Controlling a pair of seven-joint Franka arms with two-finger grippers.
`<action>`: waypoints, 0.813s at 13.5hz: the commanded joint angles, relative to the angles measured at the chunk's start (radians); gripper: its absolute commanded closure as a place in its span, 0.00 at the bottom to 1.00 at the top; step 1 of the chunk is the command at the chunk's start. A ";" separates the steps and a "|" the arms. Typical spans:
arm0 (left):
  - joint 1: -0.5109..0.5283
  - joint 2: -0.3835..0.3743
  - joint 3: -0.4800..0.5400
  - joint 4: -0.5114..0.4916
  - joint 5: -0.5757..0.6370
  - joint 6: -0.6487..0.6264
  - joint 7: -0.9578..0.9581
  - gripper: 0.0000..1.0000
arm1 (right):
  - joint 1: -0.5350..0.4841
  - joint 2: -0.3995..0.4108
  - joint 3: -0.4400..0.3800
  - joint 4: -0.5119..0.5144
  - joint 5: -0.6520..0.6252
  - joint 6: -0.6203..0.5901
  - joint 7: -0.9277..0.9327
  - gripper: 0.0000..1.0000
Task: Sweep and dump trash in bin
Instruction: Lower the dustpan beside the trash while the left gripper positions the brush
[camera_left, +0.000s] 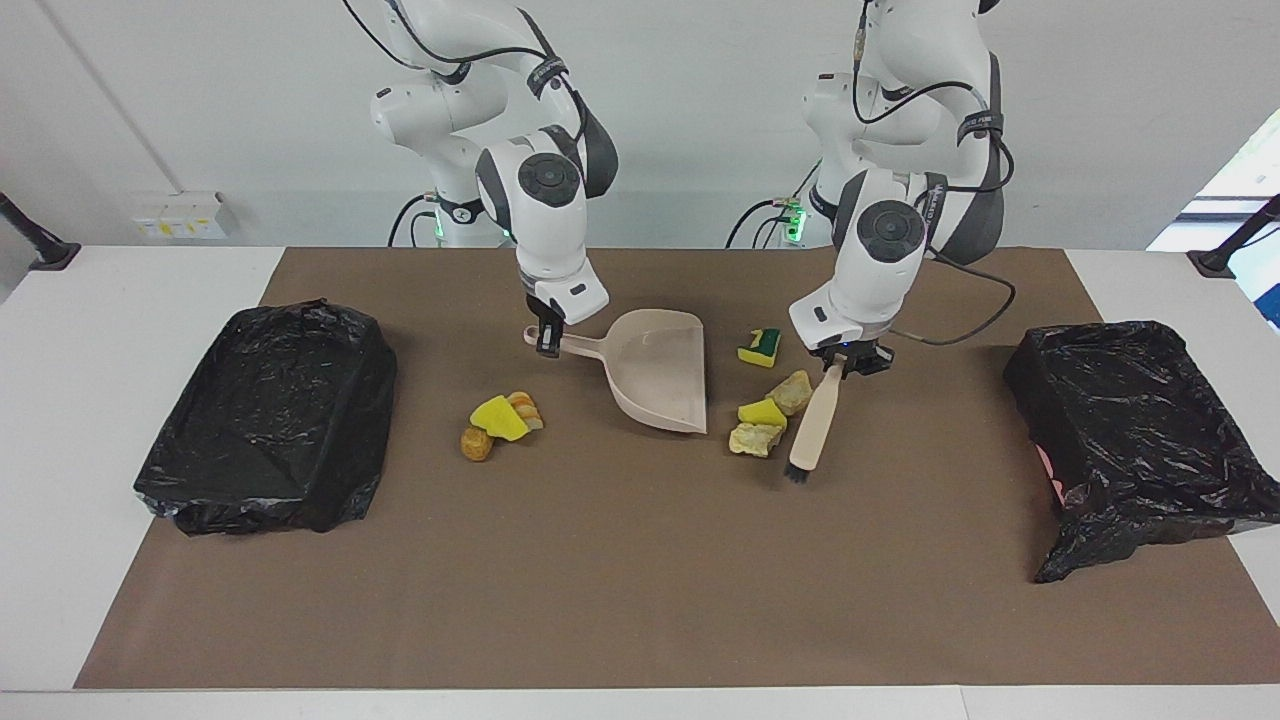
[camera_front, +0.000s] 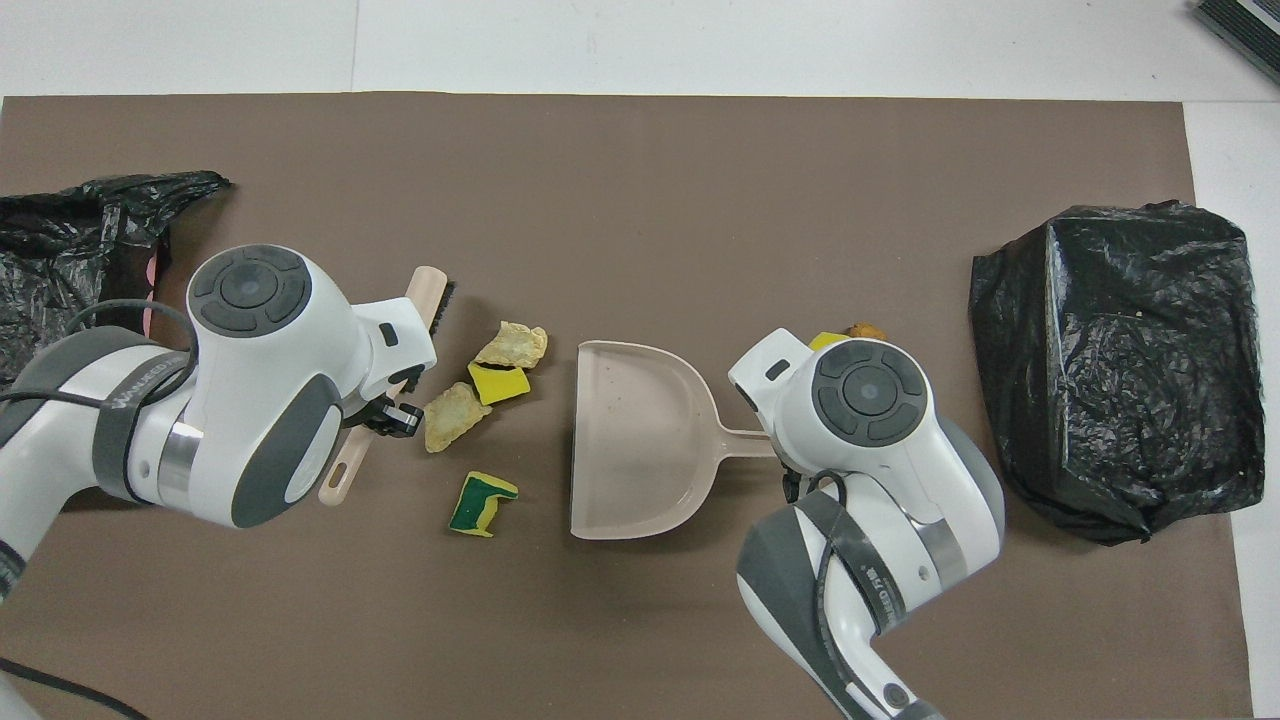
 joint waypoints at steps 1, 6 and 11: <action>0.043 -0.043 0.001 -0.087 -0.006 0.114 -0.049 1.00 | -0.012 -0.041 0.006 -0.031 -0.011 -0.034 0.056 1.00; 0.067 0.014 -0.003 -0.114 -0.008 0.188 0.046 1.00 | 0.008 -0.049 0.008 -0.032 0.005 -0.069 0.141 1.00; -0.024 -0.030 -0.008 -0.183 -0.081 0.188 0.042 1.00 | 0.046 -0.042 0.008 -0.034 0.005 -0.057 0.169 1.00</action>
